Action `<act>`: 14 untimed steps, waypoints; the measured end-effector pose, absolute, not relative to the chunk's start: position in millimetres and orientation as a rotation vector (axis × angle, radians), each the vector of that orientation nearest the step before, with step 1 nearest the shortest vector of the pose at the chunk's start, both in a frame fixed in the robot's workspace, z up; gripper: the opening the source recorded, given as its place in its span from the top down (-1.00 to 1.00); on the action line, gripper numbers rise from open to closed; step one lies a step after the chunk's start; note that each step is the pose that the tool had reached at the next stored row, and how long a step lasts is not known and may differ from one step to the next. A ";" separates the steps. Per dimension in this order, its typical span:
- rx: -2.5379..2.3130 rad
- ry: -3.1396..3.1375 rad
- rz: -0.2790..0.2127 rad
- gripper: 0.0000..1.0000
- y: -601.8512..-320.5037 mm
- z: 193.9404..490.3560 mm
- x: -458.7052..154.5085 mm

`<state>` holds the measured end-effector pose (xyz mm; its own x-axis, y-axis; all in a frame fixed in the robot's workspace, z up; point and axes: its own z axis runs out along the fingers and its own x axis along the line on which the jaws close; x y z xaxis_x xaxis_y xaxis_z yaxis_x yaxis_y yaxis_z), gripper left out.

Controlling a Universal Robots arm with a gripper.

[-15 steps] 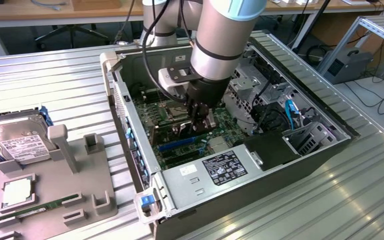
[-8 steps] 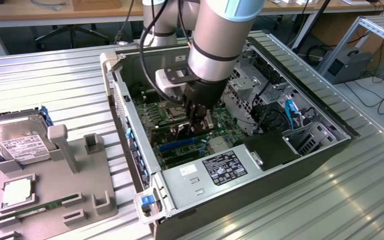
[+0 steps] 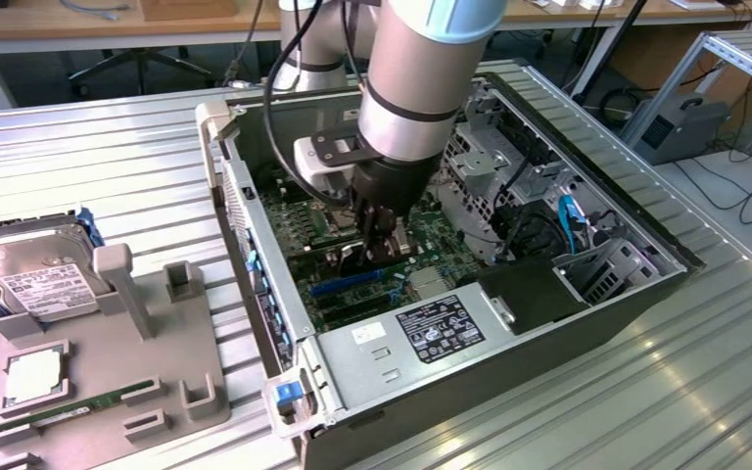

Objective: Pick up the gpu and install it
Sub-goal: 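Insert the gpu into the slot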

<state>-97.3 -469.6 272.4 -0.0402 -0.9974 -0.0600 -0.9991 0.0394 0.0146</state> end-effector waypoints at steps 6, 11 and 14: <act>-2.153 2.241 0.081 0.46 -469.4 267.8 -99.0; -2.153 2.241 0.081 0.46 -469.4 267.2 -99.0; -2.160 2.248 0.081 0.46 -469.2 267.3 -97.3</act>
<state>-97.3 -469.2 267.3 -0.0406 -0.9978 -0.0528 -0.9990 0.0395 0.0216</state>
